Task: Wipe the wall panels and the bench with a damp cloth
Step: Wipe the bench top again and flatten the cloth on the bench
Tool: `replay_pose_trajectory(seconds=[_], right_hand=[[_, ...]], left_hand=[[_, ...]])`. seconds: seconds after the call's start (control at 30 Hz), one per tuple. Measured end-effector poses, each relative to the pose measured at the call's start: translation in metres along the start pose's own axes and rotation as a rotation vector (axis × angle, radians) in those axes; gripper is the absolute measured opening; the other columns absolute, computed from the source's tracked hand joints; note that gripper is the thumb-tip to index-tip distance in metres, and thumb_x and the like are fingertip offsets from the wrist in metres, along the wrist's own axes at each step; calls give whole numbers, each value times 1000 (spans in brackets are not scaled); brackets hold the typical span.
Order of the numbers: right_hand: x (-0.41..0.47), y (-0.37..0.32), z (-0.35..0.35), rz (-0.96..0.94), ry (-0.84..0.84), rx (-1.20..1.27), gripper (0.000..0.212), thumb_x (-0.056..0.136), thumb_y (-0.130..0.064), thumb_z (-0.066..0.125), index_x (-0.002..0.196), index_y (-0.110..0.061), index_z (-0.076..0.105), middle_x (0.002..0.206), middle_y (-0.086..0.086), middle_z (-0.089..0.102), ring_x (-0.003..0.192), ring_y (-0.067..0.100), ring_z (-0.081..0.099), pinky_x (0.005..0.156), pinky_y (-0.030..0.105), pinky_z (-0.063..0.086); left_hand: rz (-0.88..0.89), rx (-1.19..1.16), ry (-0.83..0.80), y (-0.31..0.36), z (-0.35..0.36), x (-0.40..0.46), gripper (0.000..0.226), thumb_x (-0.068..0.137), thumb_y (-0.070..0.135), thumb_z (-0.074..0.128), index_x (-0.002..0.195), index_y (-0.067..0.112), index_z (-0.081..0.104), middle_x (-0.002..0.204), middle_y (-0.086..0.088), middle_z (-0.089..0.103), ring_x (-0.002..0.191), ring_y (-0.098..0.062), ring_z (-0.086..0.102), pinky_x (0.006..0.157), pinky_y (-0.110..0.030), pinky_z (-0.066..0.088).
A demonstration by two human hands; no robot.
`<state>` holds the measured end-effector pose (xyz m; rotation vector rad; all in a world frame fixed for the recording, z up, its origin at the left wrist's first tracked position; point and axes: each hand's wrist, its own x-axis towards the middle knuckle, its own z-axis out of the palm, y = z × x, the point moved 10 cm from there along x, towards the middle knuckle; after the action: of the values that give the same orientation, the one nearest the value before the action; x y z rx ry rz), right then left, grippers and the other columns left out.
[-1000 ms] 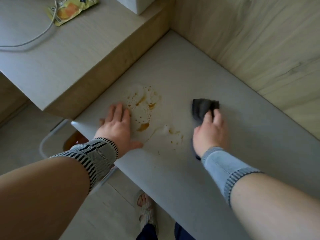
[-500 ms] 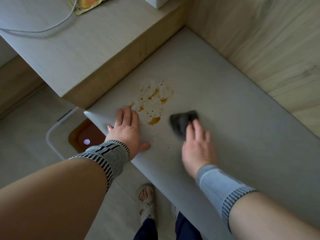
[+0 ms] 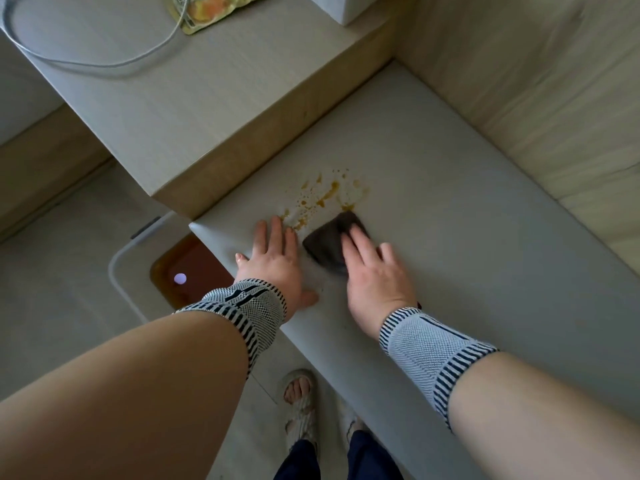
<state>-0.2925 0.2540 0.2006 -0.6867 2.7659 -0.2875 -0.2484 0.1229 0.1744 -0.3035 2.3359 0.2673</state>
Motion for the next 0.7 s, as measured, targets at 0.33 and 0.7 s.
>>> replay_pose_trajectory(seconds=[0.33,0.7], right_hand=[[70,56,-36,334,68,-55,69,94,-8,37,155,-29,11,162,-6,11,128,33,32,108,36,29],[100,81,-49,374,30,-106,65,95,-13,40,155,-23,18,162,-2,13,135,35,28,113,35,21]], left_hand=[[-5,-11,-44,1,5,3,118,85,56,66,154,11,-18,159,-6,-32,148,-29,-25,118,-62,11],[-17,-37,-42,-1,5,3,119,85,55,67,154,10,-18,159,-5,-32,148,-28,-25,118,-63,10]])
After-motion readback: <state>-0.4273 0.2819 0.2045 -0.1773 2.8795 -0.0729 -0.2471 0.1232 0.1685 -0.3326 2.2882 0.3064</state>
